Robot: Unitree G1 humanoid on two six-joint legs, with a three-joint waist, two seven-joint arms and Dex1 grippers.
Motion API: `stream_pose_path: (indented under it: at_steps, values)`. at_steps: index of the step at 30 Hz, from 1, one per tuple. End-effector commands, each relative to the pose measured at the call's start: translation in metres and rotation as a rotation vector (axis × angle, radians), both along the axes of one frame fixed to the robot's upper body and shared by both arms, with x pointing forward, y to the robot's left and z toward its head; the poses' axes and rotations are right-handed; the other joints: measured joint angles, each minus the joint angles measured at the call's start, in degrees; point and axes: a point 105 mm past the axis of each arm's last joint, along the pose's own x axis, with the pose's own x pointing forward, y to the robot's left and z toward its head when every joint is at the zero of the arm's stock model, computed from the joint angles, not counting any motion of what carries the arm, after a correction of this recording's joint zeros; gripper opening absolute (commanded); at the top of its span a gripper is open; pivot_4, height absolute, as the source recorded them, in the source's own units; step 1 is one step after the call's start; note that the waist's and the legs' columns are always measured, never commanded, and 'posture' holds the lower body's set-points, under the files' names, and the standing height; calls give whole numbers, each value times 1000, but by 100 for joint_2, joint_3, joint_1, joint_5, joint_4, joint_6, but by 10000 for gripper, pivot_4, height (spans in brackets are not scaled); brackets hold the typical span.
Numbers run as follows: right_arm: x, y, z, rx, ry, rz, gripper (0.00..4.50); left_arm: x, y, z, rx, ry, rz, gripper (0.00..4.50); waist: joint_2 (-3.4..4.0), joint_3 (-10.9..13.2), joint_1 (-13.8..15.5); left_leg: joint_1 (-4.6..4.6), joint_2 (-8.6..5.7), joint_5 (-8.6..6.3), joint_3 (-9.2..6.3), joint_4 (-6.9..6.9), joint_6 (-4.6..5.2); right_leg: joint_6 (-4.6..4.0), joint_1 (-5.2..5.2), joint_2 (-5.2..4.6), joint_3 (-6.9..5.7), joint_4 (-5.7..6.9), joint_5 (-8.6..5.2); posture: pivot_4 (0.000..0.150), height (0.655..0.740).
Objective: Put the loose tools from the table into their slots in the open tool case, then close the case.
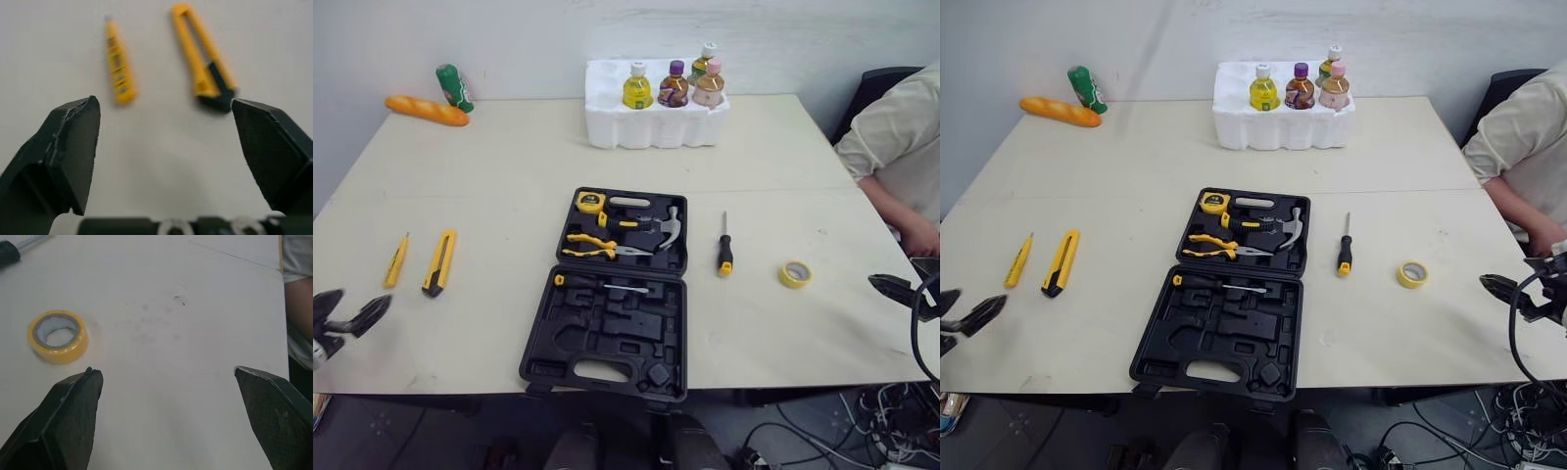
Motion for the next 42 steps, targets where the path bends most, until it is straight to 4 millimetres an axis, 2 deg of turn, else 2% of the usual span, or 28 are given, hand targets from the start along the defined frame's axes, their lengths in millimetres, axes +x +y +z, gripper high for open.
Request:
stream_pose_path:
  at_steps: [1, 3, 5, 8, 10, 12, 14, 17, 21, 27, 32, 33, 35, 40, 42]
  values:
    - [0, 50, 27, 58, -134, 100, 45000, 19, -65, 27, 17, -36, -299, 44660, 1, 0, 1, 0, 0, 0, 0, 0, -1, 0, 0, 0, 0, 2, 0, 1500, 7367]
    - [0, 75, 29, 102, -155, 123, 45000, 23, -97, 35, 26, -35, -438, 44660, 7, 4, -13, -1, 1, 2, 0, 0, -4, 1, -1, 1, -1, 5, 0, 1500, 7367]
    - [1, 103, 28, 130, -171, 132, 45000, 24, -138, 49, 14, -65, -619, 44660, 9, 6, -24, -1, 1, 2, 3, 0, -5, 2, -2, 1, 2, 4, 1, 1500, 7367]
    - [4, 131, 27, 181, -183, 104, 45000, 21, -182, 65, 20, -98, -822, 44660, 14, 9, -16, -5, 1, 3, 1, 0, -8, 2, -7, 2, 1, 1, 1, 1500, 7367]
    - [10, 144, 25, 249, -175, 54, 45000, 18, -204, 74, 26, -119, -942, 44660, 14, 10, -15, -5, 0, 6, -1, 0, -12, 2, -7, 3, -2, 3, 1, 1500, 7367]
    - [15, 153, 23, 309, -171, 11, 45000, 15, -218, 80, 32, -129, -1023, 44660, 14, 11, -19, -4, 0, 9, -1, 1, -18, 2, -8, 5, -1, 5, 1, 1500, 7367]
    - [21, 169, 15, 308, -141, -10, 45000, 17, -236, 90, 44, -164, -1117, 44660, 24, 16, -12, -5, -1, 12, -1, 1, -23, 2, -12, 8, -1, 6, 1, 1500, 7367]
    - [33, 178, 4, 302, -111, -75, 45000, 23, -255, 99, 58, -204, -1200, 44660, 24, 18, -10, -10, -1, 15, -4, 2, -26, 2, -15, 10, -5, 6, 1, 1500, 7367]
    - [47, 189, -17, 270, -47, -114, 45000, 35, -272, 100, 83, -229, -1245, 44660, 24, 18, -11, -12, -4, 28, -2, 6, -46, 2, -15, 13, -4, 6, 1, 1500, 7367]
    - [62, 196, -41, 184, -24, -118, 45000, 45, -278, 95, 91, -242, -1251, 44660, 25, 19, -39, -25, -4, 37, 0, 10, -48, 4, -30, 21, -1, 10, 2, 1500, 7367]
    - [74, 195, -54, 195, -37, -173, 45000, 51, -277, 92, 98, -246, -1237, 44660, 25, 20, -34, -25, -4, 35, 0, 15, -43, 5, -28, 21, -1, 13, 3, 1500, 7367]
    - [77, 193, -57, 192, -44, -189, 40757, 51, -278, 92, 98, -246, -1236, 45000, 25, 19, -34, -25, -4, 35, -1, 16, -43, 6, -28, 21, -1, 14, 3, 1500, 7367]
    - [81, 191, -62, 185, -54, -213, 36378, 52, -278, 91, 97, -248, -1236, 45000, 25, 20, -34, -25, -4, 35, 0, 16, -43, 6, -28, 21, -1, 14, 3, 1500, 7367]
    - [82, 190, -57, 191, -102, -229, 11483, 53, -280, 90, 97, -243, -1249, 45000, 25, 20, -30, -25, -4, 37, -1, 17, -45, 7, -28, 21, -1, 14, 4, 1500, 7367]
    - [78, 192, -50, 189, -133, -210, 10295, 54, -279, 90, 98, -245, -1245, 45000, 25, 20, -26, -26, -4, 37, -1, 17, -45, 7, -27, 21, -1, 14, 4, 1500, 7367]
